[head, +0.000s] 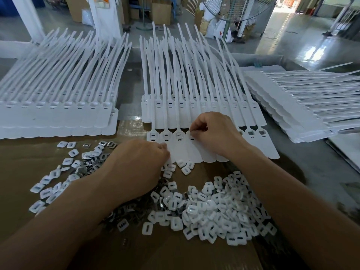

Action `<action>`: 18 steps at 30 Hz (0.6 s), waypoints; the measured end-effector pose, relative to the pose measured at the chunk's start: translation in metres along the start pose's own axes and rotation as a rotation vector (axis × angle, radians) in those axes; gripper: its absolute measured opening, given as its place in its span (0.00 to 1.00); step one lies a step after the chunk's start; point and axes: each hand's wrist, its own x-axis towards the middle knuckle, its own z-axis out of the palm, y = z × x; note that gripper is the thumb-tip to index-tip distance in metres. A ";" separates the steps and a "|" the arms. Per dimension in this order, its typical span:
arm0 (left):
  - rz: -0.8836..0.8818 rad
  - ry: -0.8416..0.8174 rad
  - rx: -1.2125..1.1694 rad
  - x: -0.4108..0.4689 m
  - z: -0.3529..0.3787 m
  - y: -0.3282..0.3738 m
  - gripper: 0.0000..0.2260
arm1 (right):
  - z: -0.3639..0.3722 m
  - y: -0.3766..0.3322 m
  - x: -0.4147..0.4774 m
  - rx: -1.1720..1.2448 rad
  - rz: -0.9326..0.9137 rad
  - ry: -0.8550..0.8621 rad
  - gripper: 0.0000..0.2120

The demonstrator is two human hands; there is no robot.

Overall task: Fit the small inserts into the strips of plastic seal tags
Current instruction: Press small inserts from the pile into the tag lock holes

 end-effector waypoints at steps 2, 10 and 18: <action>0.001 -0.008 0.006 -0.001 0.000 0.000 0.19 | 0.002 0.001 0.001 -0.008 0.004 -0.001 0.02; -0.032 -0.013 -0.013 -0.001 0.000 0.002 0.17 | -0.001 -0.002 0.006 0.028 0.059 0.012 0.10; -0.027 -0.009 -0.035 -0.001 0.000 0.002 0.16 | -0.015 -0.017 0.023 -0.037 0.231 -0.200 0.07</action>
